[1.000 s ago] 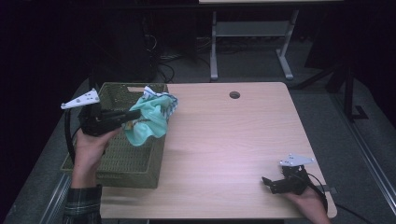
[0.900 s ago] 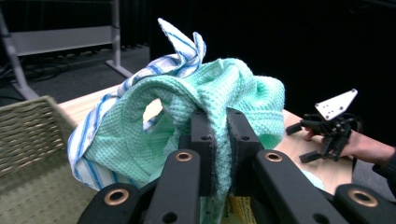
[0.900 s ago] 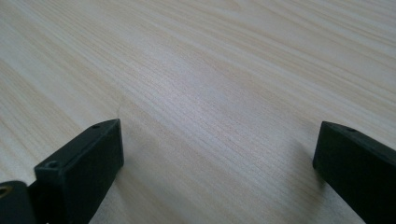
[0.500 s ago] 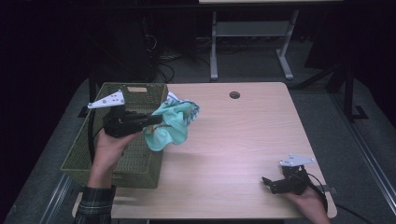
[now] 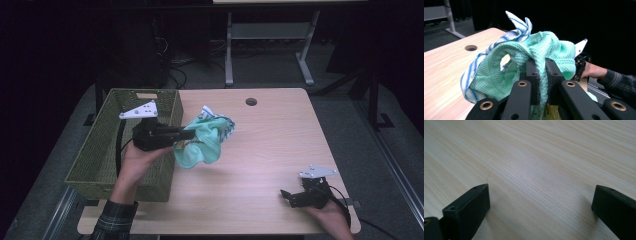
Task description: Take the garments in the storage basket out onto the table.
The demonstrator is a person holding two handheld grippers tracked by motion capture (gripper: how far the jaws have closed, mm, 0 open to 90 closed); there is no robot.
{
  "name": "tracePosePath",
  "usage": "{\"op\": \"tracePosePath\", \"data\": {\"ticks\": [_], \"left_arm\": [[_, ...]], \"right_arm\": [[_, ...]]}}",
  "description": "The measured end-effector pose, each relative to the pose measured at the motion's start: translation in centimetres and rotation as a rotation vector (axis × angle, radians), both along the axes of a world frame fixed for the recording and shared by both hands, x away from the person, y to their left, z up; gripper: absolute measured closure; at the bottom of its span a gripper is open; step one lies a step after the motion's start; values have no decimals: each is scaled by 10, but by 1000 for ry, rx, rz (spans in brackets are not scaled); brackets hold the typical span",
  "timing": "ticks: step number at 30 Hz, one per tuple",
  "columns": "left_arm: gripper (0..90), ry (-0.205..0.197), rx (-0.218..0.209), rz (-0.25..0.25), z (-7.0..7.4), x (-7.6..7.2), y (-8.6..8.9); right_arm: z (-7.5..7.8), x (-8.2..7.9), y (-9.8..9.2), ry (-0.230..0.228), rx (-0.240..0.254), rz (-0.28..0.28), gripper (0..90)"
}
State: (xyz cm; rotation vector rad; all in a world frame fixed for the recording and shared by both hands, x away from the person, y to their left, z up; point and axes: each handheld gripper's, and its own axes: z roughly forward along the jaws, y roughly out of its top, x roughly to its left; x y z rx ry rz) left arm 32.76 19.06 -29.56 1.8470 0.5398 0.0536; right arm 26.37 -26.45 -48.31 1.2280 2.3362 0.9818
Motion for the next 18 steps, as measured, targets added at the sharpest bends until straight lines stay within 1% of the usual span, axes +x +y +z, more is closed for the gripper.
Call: {"op": "tracePosePath", "data": {"ticks": [2,3,4,5,6,7,8,10,15,18], "left_arm": [[829,4,7,-19,-3,-1,-11],[829,4,7,-19,-3,-1,-11],[829,6,16,-32,-5,-1,-19],[829,6,16,-32,-5,-1,-19],[829,9,20,-44,-8,-2,-26],[829,9,20,-44,-8,-2,-26],[829,18,22,-55,-11,-2,-33],[829,29,26,-59,-15,-2,-40],[829,42,53,-82,-26,-2,-57],[829,52,53,-88,-31,-2,-64]], "right_arm": [[0,0,0,1,0,-1,12],[0,0,0,1,0,0,12],[0,0,0,1,0,-1,12],[0,0,0,1,0,-1,12],[0,0,0,1,1,-1,12],[0,0,0,1,0,-1,12],[0,0,0,0,0,-1,12],[0,0,0,1,0,-1,12],[0,0,0,1,0,-1,12],[0,0,0,0,0,0,12]]}}
